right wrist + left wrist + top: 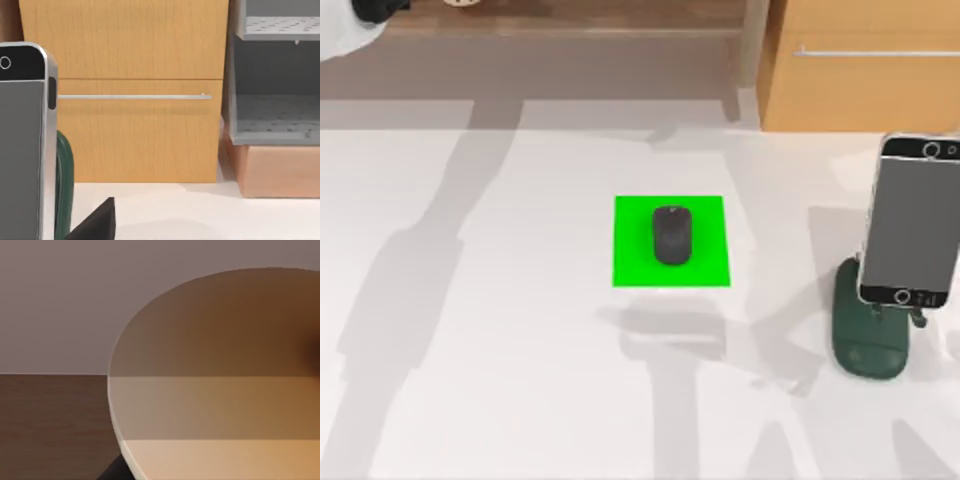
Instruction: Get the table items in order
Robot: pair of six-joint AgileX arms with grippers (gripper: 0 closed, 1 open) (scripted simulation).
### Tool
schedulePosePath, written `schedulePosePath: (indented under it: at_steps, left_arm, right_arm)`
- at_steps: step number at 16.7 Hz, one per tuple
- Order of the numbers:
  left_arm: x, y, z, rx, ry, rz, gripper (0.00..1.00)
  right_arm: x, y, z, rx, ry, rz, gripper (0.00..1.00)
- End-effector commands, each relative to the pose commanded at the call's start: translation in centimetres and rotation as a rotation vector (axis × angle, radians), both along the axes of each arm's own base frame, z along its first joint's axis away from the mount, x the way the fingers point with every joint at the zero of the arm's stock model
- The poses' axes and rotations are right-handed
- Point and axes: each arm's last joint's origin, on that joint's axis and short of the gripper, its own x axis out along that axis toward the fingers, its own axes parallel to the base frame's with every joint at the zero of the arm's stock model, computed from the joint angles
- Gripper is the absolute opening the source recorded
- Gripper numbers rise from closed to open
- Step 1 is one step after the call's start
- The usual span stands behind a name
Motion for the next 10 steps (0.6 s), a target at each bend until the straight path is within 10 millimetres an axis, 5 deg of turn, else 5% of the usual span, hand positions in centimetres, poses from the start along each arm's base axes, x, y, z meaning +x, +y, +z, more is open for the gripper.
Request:
schedulePosePath:
  at_steps: [10]
  left_arm:
    - [0.00, 0.00, 0.00, 0.000, 0.000, 0.000, 0.75]
  right_arm:
    - [0.00, 0.00, 0.00, 0.000, 0.000, 0.000, 1.00]
